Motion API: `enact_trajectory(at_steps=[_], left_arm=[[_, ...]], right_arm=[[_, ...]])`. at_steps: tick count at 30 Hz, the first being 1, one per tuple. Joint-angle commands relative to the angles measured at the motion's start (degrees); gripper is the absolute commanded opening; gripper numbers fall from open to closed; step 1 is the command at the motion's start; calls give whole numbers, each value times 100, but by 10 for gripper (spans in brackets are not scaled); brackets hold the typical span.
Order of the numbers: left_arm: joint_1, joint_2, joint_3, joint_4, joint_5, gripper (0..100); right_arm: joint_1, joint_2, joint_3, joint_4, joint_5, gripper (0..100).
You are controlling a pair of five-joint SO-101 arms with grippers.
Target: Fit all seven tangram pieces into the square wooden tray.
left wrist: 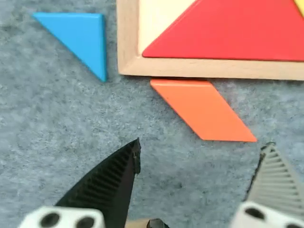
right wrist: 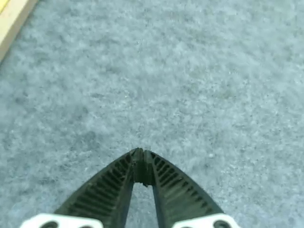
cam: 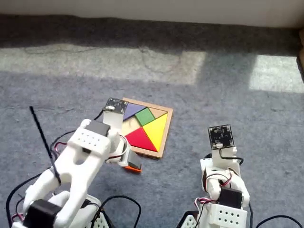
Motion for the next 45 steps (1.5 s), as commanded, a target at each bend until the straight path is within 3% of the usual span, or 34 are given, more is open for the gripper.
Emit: enact_trajectory(at_steps=[1,7,13,20,29,32,45], left_arm=[[374,646,-268,-484,290,372],[286,1525,-505,-765,404,359],[-40,1587,-620,-747,360,271],[-145,1578,-620,-747,352,267],[-374,382,119,-1055,70,266],[-558,57,435,-1327,-343,265],[-576,31,593,-1415,-527,266]], right_arm=[[66,-154,382,-40,-44,5],[75,-154,382,-40,-44,5],[75,-154,382,-40,-26,5],[75,-154,382,-31,-26,5],[75,-207,365,198,-18,5],[75,-207,365,198,-9,5],[75,-207,365,198,-9,5]])
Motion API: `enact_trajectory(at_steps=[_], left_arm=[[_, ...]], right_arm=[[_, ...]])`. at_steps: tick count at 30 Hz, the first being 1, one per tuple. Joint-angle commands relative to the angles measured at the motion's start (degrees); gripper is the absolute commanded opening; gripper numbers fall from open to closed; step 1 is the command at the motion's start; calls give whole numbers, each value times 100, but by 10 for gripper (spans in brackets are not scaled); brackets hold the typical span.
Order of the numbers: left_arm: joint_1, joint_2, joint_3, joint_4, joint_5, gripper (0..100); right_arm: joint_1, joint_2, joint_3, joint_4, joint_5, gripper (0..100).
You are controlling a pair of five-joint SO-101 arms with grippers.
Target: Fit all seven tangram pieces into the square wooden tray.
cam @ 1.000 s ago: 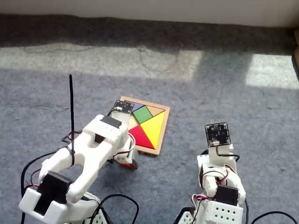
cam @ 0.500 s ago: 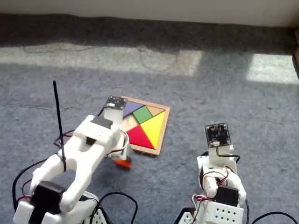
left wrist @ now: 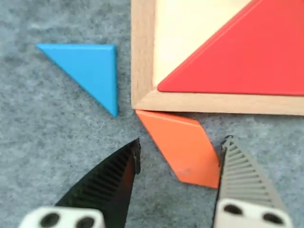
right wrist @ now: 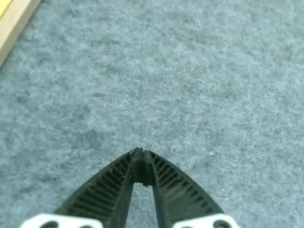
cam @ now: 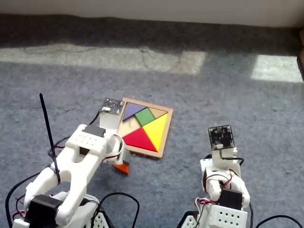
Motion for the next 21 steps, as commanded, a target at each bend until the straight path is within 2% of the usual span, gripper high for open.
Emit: enact_trajectory(at_steps=[1,3,7,13,18,21], left_arm=[[-31,-171,-4,-62,-70,266],[-22,-136,-4,-62,-70,258],[-4,409,-224,-202,-79,183],[277,1279,-848,237,-97,163],[286,1288,-892,316,-114,83],[286,1077,-884,316,-440,46]], right_arm=[[75,-75,365,22,-9,5],[75,-75,365,22,-9,5],[75,-75,365,22,-9,5],[75,-75,365,31,-9,5],[75,-75,365,31,-9,5],[75,-75,365,31,-9,5]])
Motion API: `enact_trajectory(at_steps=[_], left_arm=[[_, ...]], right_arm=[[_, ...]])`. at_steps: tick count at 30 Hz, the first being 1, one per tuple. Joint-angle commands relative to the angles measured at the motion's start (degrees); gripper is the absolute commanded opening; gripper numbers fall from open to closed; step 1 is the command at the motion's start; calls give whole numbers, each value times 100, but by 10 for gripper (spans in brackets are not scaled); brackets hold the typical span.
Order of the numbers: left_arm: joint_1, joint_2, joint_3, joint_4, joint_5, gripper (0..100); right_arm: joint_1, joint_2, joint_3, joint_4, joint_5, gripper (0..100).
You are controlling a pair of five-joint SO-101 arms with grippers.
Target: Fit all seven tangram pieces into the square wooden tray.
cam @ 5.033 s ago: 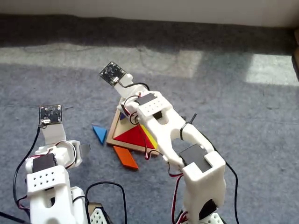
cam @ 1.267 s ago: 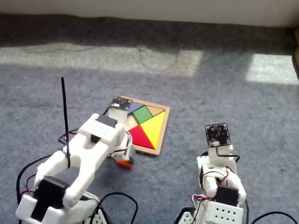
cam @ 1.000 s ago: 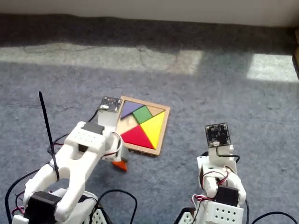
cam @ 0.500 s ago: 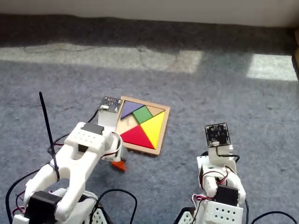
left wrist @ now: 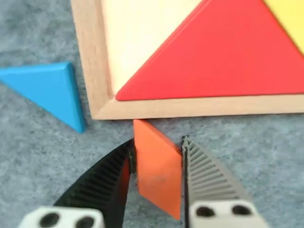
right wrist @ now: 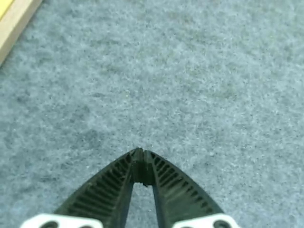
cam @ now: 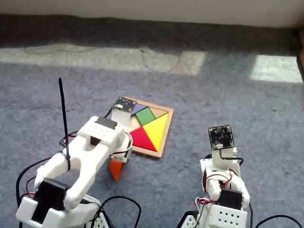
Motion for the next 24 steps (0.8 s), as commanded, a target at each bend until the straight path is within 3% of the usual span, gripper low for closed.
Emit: enact_trajectory(at_steps=[1,7,13,20,24], left_arm=[[31,-277,4,70,-387,39],[22,-1464,22,615,-448,37],[-4,-2273,-4,659,-730,38],[-13,-2422,-286,519,-853,38],[-13,-2413,-690,536,-1389,37]], right_arm=[[75,-75,374,31,-9,5],[75,-75,374,31,-9,5],[75,-75,374,31,-9,5],[75,-75,374,31,-9,5],[75,-75,374,31,-9,5]])
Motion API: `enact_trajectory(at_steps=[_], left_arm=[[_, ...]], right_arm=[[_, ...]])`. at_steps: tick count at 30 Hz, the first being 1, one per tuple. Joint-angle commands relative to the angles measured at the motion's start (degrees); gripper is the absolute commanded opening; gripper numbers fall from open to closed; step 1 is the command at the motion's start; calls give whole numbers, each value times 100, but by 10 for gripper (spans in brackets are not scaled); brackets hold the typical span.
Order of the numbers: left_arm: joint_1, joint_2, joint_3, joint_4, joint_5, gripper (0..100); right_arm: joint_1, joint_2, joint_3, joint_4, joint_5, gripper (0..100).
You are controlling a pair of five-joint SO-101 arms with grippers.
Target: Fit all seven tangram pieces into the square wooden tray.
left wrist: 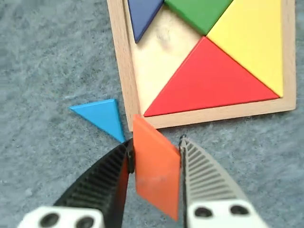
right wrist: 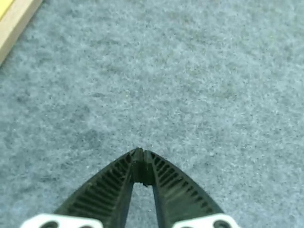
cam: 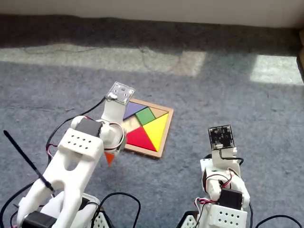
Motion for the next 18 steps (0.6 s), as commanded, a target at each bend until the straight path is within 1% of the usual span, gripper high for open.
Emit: enact_trajectory(at_steps=[1,5,13,18], left_arm=[[22,-163,-611,-70,-343,38],[40,110,-1024,-70,-519,38],[66,2202,-2396,-44,-519,38],[84,3011,-2835,-44,-527,38]], right_arm=[[75,-75,374,31,-9,5],[75,-75,374,31,-9,5],[75,-75,374,31,-9,5],[75,-75,374,31,-9,5]])
